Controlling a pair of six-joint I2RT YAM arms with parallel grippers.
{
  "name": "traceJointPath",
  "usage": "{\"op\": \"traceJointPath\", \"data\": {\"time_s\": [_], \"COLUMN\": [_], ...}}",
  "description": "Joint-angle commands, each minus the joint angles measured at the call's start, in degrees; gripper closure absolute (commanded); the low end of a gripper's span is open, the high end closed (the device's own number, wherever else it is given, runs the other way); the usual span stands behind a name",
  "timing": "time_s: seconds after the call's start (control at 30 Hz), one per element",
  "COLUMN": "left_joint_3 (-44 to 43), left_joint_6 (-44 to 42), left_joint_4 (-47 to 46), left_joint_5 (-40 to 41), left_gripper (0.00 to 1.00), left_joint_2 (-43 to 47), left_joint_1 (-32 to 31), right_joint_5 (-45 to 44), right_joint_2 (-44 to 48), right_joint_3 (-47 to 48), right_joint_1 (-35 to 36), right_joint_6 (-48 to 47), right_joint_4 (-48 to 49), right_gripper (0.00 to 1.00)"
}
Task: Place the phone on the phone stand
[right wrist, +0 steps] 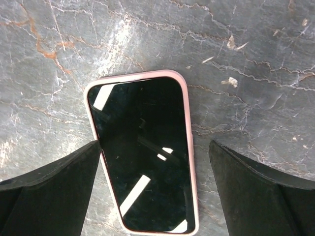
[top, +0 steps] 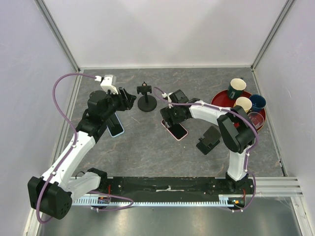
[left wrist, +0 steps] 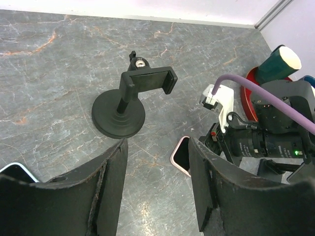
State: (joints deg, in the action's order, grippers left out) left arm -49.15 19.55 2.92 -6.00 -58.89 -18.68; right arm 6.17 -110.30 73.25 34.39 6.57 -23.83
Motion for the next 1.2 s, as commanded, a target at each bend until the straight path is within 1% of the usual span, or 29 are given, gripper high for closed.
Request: {"op": "traceJointPath", "data": {"time_s": [0.0, 0.07, 0.1, 0.3, 0.6, 0.63, 0.67, 0.73, 0.83, 0.9, 1.0, 1.1, 1.13, 1.17], "left_joint_3": [-2.27, -2.71, -2.8, -2.53, -2.97, -3.06, -3.06, -3.24, -3.5, -3.06, -3.24, -4.55, -5.16, -5.78], "left_joint_6": [1.63, 2.42, 2.77, 2.86, 3.92, 3.57, 3.48, 3.74, 4.35, 4.36, 4.01, 3.56, 3.74, 3.83], "left_joint_4": [-0.37, -0.37, -0.54, -0.72, -0.63, -0.46, -0.11, 0.07, -0.19, -0.72, -0.55, 1.03, 1.73, 1.91], "left_joint_5": [0.64, -1.11, -1.73, -1.82, -3.84, -3.67, -3.06, -2.79, -4.72, -4.72, -5.25, -6.48, -7.0, -9.18], "left_gripper": [0.4, 0.4, 0.4, 0.4, 0.4, 0.4, 0.4, 0.4, 0.4, 0.4, 0.4, 0.4, 0.4, 0.4], "left_joint_2": [0.09, -0.17, -0.34, -0.87, -2.1, -2.36, -2.45, -2.8, -2.81, -2.72, -3.59, -5.96, -6.84, -8.15], "left_joint_1": [0.22, 0.92, 1.36, 1.45, 2.24, 2.24, 2.24, 2.5, 3.12, 3.12, 3.12, 3.21, 3.3, 3.38], "right_joint_5": [-5.71, -11.85, -12.58, -11.19, -13.64, -13.65, -13.99, -16.53, -18.73, -19.53, -18.75, -17.34, -16.9, -16.55], "right_joint_2": [-1.14, -1.32, -1.93, -3.87, -6.68, -6.86, -7.03, -6.86, -5.81, -4.75, -4.05, -3.78, -3.43, -2.82], "right_joint_3": [-1.62, -1.62, -1.54, -0.04, -0.92, -0.75, -0.66, -1.53, -3.02, -3.12, -2.51, -1.62, -2.41, -3.11], "right_joint_1": [4.45, 7.95, 8.75, 10.08, 9.99, 10.08, 10.08, 10.08, 10.08, 10.08, 9.82, 9.73, 9.73, 9.73], "right_joint_6": [8.19, 9.33, 9.6, 10.83, 16.37, 17.24, 17.77, 19.27, 20.33, 20.06, 19.71, 20.23, 20.59, 21.03], "right_joint_4": [0.73, 0.37, 0.19, -0.69, -0.95, -1.04, -0.95, -0.78, 0.28, 0.28, 0.46, 0.72, 1.33, 3.25], "right_gripper": [0.02, 0.02, 0.02, 0.02, 0.02, 0.03, 0.07, 0.09, 0.16, 0.17, 0.19, 0.24, 0.28, 0.3]}}
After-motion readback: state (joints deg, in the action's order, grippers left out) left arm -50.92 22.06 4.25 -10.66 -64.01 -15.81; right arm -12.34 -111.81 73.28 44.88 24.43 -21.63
